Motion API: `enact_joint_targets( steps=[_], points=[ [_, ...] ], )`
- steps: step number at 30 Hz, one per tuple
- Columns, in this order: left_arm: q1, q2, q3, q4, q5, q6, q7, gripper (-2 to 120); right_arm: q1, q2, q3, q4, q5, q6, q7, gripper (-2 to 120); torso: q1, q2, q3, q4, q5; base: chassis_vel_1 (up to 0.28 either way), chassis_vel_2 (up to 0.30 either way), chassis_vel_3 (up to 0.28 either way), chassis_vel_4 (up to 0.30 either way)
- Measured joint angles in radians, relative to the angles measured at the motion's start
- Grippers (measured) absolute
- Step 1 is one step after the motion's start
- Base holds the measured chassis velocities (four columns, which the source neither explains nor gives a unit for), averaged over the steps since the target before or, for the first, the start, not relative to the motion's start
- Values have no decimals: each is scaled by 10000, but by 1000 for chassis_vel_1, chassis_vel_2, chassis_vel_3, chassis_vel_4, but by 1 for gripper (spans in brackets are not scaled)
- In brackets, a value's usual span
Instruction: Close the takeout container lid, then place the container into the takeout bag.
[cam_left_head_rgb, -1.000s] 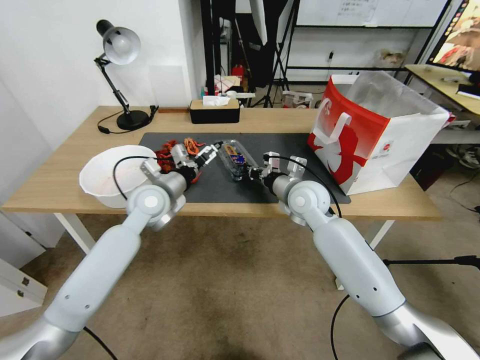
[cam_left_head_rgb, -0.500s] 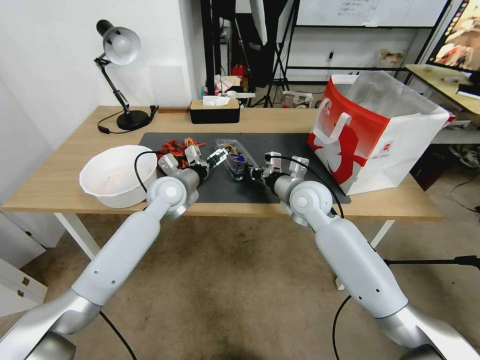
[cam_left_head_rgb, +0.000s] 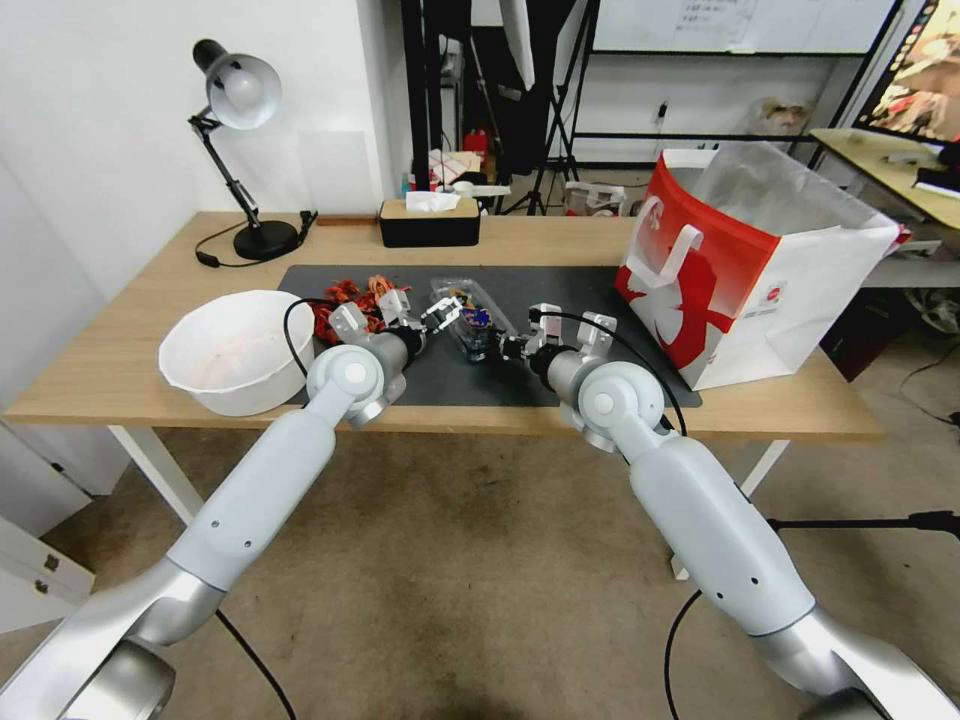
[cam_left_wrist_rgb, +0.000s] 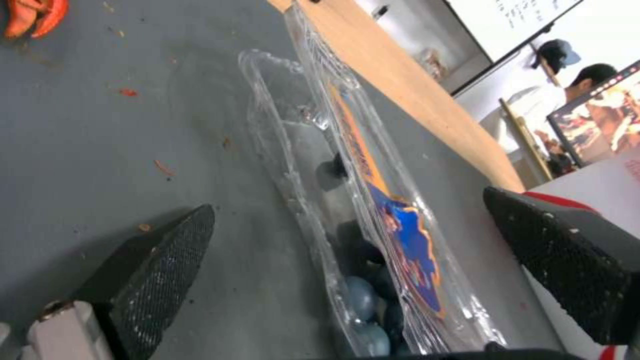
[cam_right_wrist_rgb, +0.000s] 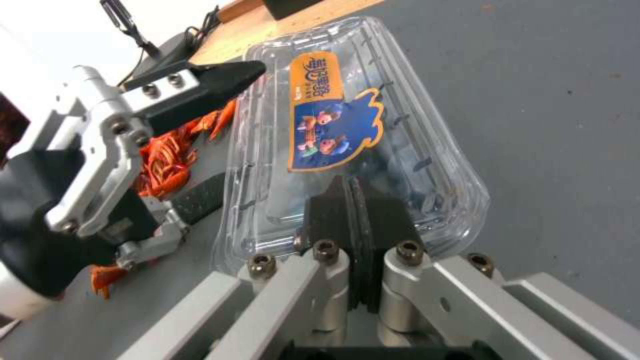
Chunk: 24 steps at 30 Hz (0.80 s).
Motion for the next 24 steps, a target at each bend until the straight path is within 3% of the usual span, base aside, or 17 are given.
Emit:
enact_joint_targets(
  steps=[24],
  points=[
    [-423, -329, 217, 552, 26, 504, -202, 99, -70, -61, 64, 22, -21, -13, -54, 0, -2, 3, -2, 1, 1, 0, 0, 0, 0]
  ],
)
